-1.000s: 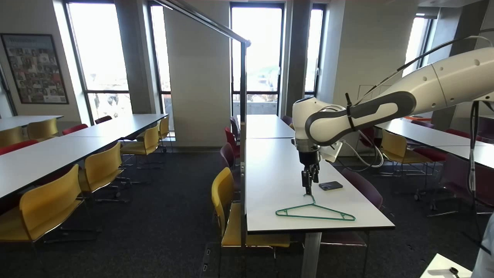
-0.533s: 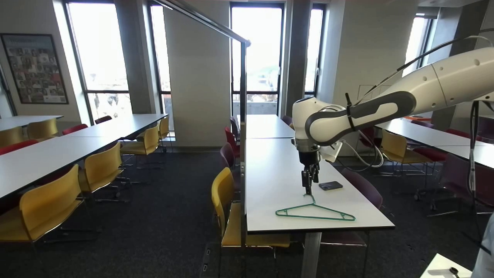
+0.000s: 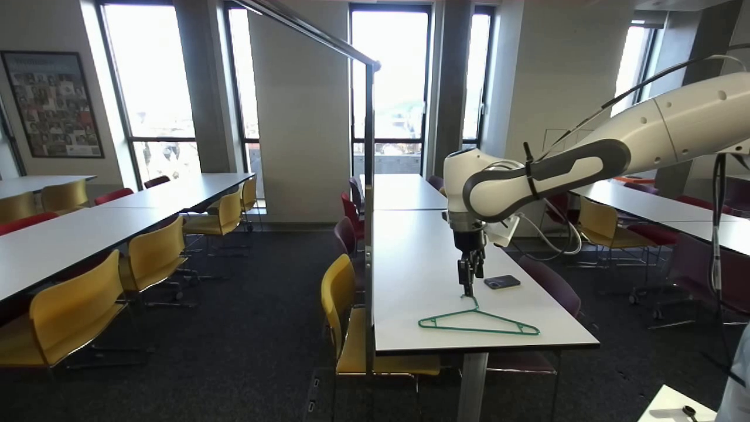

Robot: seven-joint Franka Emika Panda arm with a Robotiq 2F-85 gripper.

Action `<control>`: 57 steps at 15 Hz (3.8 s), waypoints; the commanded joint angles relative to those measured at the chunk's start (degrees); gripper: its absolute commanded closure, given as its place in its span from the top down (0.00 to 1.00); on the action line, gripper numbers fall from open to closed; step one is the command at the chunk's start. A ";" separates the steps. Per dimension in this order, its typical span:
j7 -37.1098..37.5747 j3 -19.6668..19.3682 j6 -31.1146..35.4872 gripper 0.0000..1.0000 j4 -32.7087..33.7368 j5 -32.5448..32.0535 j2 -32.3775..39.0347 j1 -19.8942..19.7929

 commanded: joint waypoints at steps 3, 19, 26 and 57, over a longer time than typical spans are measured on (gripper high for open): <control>-3.23 -1.43 3.43 1.00 -0.50 -4.11 2.46 -1.82; -25.32 -4.96 14.10 1.00 1.59 8.78 11.63 -8.58; -26.91 -6.55 24.59 1.00 2.34 4.74 19.52 -10.37; -42.99 -5.04 38.59 1.00 1.45 -8.12 31.88 -13.54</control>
